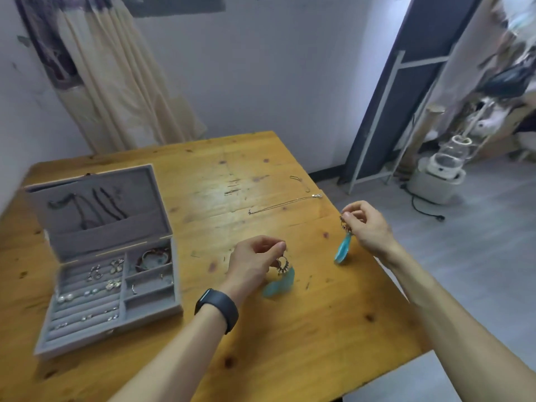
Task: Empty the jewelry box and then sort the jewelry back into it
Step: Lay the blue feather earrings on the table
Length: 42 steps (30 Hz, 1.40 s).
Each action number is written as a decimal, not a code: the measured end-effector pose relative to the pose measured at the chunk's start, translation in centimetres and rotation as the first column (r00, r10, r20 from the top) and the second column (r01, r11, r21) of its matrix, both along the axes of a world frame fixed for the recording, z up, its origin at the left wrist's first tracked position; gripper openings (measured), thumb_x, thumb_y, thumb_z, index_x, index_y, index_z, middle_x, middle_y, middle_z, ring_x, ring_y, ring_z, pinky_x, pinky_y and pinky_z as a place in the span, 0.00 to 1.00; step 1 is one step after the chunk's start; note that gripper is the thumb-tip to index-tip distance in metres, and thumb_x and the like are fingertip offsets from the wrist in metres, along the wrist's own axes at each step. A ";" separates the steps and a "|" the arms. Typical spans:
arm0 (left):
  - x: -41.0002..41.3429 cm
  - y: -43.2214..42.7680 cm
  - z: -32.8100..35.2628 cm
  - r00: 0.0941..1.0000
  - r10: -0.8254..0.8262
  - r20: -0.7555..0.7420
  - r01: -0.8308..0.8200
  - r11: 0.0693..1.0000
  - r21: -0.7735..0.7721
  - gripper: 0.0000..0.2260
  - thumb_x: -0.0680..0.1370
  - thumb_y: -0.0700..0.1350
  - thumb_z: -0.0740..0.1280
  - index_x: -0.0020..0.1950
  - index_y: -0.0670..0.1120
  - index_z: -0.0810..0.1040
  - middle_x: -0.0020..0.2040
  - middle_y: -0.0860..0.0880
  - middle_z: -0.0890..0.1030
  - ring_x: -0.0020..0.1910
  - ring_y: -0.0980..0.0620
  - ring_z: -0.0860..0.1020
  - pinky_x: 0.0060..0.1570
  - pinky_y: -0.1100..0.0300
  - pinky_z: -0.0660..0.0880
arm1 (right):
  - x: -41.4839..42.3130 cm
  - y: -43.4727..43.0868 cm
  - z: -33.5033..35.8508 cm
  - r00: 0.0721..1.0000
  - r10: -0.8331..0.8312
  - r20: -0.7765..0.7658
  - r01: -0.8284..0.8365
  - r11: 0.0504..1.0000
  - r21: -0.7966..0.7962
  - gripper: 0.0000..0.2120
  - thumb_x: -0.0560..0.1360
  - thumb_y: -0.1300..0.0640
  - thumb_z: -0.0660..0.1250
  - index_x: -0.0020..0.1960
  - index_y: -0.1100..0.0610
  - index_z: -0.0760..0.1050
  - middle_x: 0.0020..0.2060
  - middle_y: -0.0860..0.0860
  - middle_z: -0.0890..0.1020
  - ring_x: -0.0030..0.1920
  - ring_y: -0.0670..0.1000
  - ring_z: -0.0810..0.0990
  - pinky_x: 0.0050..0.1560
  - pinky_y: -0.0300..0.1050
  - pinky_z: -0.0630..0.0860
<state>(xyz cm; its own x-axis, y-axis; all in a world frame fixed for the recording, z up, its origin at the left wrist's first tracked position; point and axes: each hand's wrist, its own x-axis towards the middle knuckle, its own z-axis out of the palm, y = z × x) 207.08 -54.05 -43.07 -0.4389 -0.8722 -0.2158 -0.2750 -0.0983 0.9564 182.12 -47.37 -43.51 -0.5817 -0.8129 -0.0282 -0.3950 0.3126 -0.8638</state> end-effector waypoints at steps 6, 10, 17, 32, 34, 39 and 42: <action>-0.3 -2.7 -0.9 0.997 0.072 0.035 -0.072 0.997 -0.011 0.04 0.76 0.50 0.74 0.49 0.50 0.85 0.42 0.52 0.86 0.36 0.57 0.83 0.37 0.64 0.77 | -0.3 -7.1 -0.2 0.894 0.376 -0.244 -0.292 0.901 0.320 0.05 0.80 0.50 0.62 0.48 0.44 0.76 0.49 0.45 0.80 0.53 0.50 0.77 0.58 0.52 0.76; -0.2 -4.4 -1.2 0.993 0.069 0.096 -0.060 0.994 -0.090 0.05 0.79 0.49 0.71 0.50 0.49 0.84 0.42 0.53 0.86 0.41 0.60 0.83 0.37 0.70 0.74 | 2.9 -10.0 -1.1 0.757 0.539 -0.370 -0.370 0.820 0.437 0.05 0.78 0.45 0.63 0.48 0.39 0.77 0.55 0.47 0.77 0.63 0.53 0.69 0.67 0.58 0.67; -1.6 -5.2 -1.4 0.935 -0.078 0.346 0.190 0.934 -0.302 0.06 0.80 0.49 0.67 0.57 0.54 0.79 0.41 0.55 0.84 0.40 0.62 0.81 0.40 0.64 0.78 | 2.8 -6.9 -2.8 0.903 0.295 -0.313 -0.283 0.955 0.085 0.11 0.77 0.47 0.66 0.58 0.40 0.80 0.59 0.44 0.80 0.62 0.51 0.73 0.65 0.50 0.69; -5.2 -5.3 -1.4 0.578 -0.019 0.816 0.643 0.627 -0.440 0.27 0.81 0.37 0.55 0.78 0.57 0.63 0.48 0.51 0.66 0.44 0.50 0.66 0.40 0.56 0.67 | 4.2 -2.3 -5.1 0.685 0.305 -0.661 -0.057 0.928 0.369 0.28 0.81 0.39 0.43 0.77 0.45 0.62 0.77 0.44 0.63 0.75 0.50 0.58 0.72 0.56 0.58; -5.6 -5.7 -1.4 0.574 0.004 0.819 0.640 0.621 -0.452 0.27 0.81 0.37 0.55 0.77 0.58 0.64 0.48 0.51 0.68 0.44 0.49 0.67 0.39 0.56 0.68 | 3.6 -2.8 -5.0 0.695 0.258 -0.672 -0.010 0.937 0.349 0.27 0.81 0.39 0.44 0.75 0.46 0.65 0.76 0.44 0.65 0.75 0.51 0.60 0.71 0.55 0.59; -6.9 -6.1 -1.2 0.570 0.019 0.821 0.657 0.589 -0.470 0.26 0.81 0.37 0.55 0.76 0.59 0.65 0.55 0.49 0.74 0.51 0.48 0.73 0.39 0.57 0.67 | 2.9 -3.4 -4.7 0.705 0.196 -0.682 0.020 0.955 0.295 0.24 0.81 0.40 0.49 0.70 0.47 0.71 0.72 0.45 0.71 0.70 0.51 0.67 0.66 0.54 0.65; -7.3 -6.1 -1.2 0.573 0.038 0.819 0.662 0.568 -0.490 0.25 0.81 0.38 0.55 0.76 0.58 0.66 0.54 0.49 0.75 0.50 0.48 0.74 0.38 0.57 0.68 | 3.3 -3.2 -4.5 0.741 0.145 -0.655 0.032 0.968 0.250 0.25 0.80 0.39 0.50 0.73 0.45 0.68 0.71 0.46 0.73 0.68 0.52 0.70 0.63 0.54 0.68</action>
<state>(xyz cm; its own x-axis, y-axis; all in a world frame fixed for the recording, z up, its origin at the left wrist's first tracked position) 199.73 -60.12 -44.31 -0.7246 -0.6891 0.0030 -0.6847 0.7204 0.1102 185.41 -50.54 -47.99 -0.4758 -0.8653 0.1575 -0.8621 0.4233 -0.2785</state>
